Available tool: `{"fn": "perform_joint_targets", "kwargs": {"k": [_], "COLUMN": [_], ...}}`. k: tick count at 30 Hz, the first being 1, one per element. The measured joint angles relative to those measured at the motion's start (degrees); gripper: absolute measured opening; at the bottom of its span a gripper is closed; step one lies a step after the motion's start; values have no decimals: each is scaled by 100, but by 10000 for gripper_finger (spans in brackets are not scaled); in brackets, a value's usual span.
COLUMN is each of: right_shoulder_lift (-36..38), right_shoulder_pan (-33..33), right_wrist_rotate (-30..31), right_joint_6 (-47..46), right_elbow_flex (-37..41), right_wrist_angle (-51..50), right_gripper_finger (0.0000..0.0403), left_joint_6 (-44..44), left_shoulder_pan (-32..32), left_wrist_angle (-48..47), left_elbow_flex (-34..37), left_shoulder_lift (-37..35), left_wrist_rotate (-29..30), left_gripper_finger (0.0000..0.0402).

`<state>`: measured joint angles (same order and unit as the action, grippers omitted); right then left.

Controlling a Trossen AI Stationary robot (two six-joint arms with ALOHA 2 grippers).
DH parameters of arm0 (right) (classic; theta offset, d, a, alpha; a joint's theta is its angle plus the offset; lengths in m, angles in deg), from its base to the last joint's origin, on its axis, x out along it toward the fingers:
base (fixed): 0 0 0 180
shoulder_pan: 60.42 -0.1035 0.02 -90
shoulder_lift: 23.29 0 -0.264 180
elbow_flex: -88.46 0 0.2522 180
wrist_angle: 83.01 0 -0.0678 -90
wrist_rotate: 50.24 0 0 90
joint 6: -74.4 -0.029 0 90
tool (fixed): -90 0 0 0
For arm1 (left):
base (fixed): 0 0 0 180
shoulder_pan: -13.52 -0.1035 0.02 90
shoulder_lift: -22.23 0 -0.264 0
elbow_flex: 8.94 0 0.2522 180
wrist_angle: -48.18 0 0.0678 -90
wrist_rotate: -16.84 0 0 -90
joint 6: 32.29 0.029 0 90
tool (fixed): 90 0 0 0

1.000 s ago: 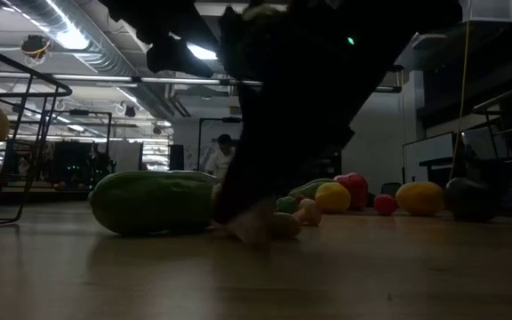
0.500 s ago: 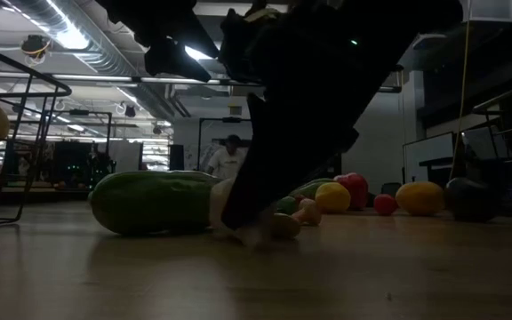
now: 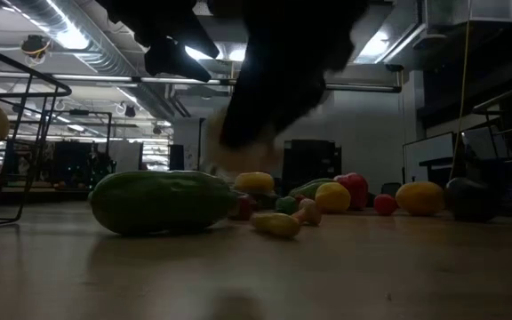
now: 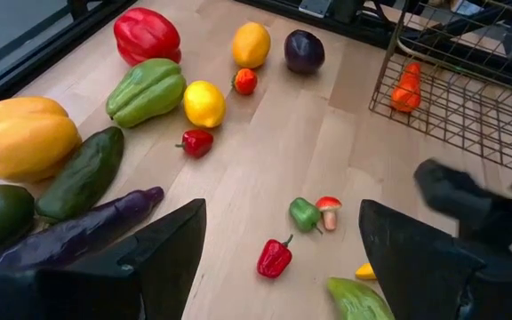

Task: Sort produce into baskets
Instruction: Put the white garlic into the right wire basket

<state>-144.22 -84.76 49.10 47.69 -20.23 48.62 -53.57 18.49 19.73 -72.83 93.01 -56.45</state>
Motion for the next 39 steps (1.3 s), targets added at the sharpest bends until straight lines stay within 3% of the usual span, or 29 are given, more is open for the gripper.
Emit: {"fn": "perform_joint_targets", "kwargs": {"k": [12, 23, 31, 39], "right_shoulder_lift": [2, 13, 129, 369], "right_shoulder_pan": [-114, -783, -1539, -2098], "right_wrist_rotate": [-528, -289, -185, 508], "right_joint_6": [280, 257, 9, -840], "right_elbow_flex": [-2146, -3443, -3377, -3114], "right_wrist_angle": [-3061, -5499, -5544, -5529], "right_gripper_finger": [190, 191, 191, 191], "left_joint_6": [-117, -129, -100, -131], "left_shoulder_pan": [2, 2, 2, 4], "left_wrist_angle": [33, 659, 1515, 1550], "left_elbow_flex": [0, 0, 0, -2], "left_shoulder_lift": [192, 978, 1556, 1911], "left_wrist_rotate": [0, 0, -3, -4], "left_gripper_finger": [292, 292, 292, 292]}}
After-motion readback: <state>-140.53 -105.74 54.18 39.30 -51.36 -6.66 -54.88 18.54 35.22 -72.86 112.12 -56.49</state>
